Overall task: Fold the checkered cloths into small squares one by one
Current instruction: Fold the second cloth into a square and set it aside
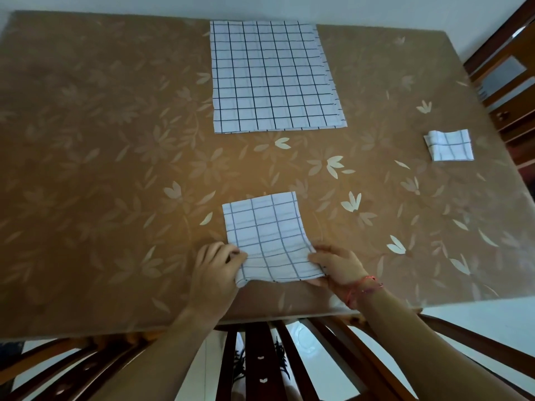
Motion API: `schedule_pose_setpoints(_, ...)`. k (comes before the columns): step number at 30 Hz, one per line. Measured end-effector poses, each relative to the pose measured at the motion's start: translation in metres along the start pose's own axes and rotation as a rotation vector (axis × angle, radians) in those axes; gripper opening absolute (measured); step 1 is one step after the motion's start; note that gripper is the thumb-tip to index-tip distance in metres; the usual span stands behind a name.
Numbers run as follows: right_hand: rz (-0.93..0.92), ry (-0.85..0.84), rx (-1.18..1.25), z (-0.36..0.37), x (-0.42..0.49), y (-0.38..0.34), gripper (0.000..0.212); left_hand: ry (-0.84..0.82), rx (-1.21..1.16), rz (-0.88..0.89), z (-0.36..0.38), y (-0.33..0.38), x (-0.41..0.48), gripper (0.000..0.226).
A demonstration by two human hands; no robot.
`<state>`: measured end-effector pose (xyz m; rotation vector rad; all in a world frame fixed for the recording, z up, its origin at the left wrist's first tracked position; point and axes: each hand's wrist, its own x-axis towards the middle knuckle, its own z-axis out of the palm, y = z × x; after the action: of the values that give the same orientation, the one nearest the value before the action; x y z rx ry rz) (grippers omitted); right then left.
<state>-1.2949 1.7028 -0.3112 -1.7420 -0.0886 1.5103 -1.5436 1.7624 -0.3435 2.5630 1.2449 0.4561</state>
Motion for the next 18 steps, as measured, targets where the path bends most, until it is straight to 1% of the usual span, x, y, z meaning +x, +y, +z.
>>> schedule_pose_setpoints(2,-0.065,-0.074,0.016,-0.003,-0.004,-0.002,0.032,-0.007,-0.007,-0.019,-0.001,-0.004,-0.005,0.044)
schedule_pose_setpoints(4,-0.127,-0.168,-0.013,-0.007,-0.006,-0.004,0.039,0.007,-0.031,-0.008,-0.004,-0.008,-0.007,0.038)
schedule_pose_setpoints(5,-0.184,-0.197,-0.093,-0.011,-0.003,-0.002,0.046,0.02,-0.043,0.003,-0.005,-0.009,-0.008,0.029)
schedule_pose_setpoints(6,-0.272,-0.207,-0.229,-0.016,0.0,0.0,0.053,0.018,-0.057,0.001,-0.007,-0.01,-0.009,0.027)
schedule_pose_setpoints(8,-0.478,-0.171,-0.577,-0.021,0.008,0.008,0.06,0.003,-0.074,-0.009,-0.009,-0.012,-0.01,0.033)
schedule_pose_setpoints(10,-0.616,-0.133,-0.845,-0.021,0.009,0.015,0.055,-0.006,-0.099,-0.028,-0.009,-0.014,-0.011,0.034)
schedule_pose_setpoints(12,-0.776,-0.074,-1.022,-0.019,0.01,0.019,0.046,-0.013,-0.132,-0.054,-0.008,-0.016,-0.011,0.039)
schedule_pose_setpoints(14,-0.959,-0.022,-1.165,-0.015,0.011,0.016,0.04,-0.024,-0.17,-0.089,-0.008,-0.019,-0.01,0.035)
schedule_pose_setpoints(16,-1.051,-0.044,-1.167,-0.009,0.012,0.009,0.037,-0.049,-0.171,-0.117,-0.006,-0.024,-0.011,0.026)
schedule_pose_setpoints(18,-1.007,-0.062,-1.118,-0.002,0.011,0.005,0.034,-0.063,-0.189,-0.164,-0.008,-0.026,-0.011,0.027)
